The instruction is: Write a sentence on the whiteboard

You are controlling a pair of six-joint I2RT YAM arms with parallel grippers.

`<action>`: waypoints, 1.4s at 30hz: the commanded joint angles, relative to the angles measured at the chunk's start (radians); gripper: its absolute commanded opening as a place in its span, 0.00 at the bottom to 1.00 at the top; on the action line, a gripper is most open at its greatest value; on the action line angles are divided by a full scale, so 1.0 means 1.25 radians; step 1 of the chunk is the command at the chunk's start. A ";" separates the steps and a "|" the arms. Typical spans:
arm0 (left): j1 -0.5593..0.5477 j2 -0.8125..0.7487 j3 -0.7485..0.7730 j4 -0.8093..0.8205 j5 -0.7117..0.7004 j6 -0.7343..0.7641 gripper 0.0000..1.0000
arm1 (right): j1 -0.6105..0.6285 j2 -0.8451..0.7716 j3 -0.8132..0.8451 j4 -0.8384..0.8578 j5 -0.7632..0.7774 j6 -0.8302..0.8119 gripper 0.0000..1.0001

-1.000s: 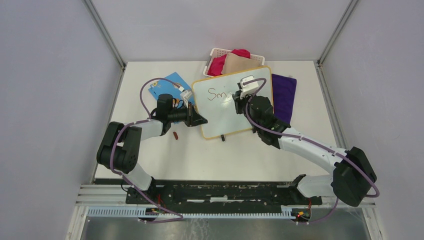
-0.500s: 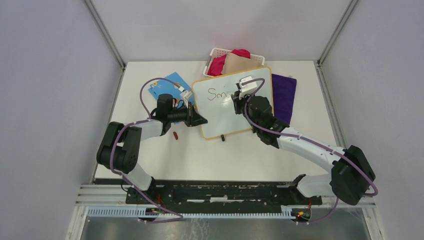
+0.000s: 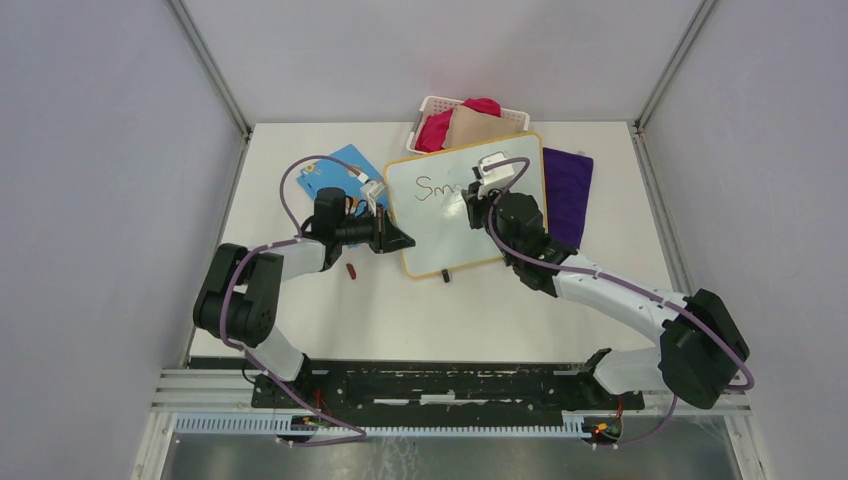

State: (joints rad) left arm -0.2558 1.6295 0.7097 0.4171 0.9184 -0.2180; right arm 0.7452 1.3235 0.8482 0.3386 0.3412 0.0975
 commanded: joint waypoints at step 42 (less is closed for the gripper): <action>-0.010 -0.004 0.015 -0.059 -0.049 0.066 0.02 | -0.048 -0.003 0.085 0.034 -0.025 0.016 0.00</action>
State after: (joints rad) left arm -0.2596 1.6276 0.7158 0.4042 0.9180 -0.2035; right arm 0.6956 1.3109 0.8970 0.3511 0.3180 0.1116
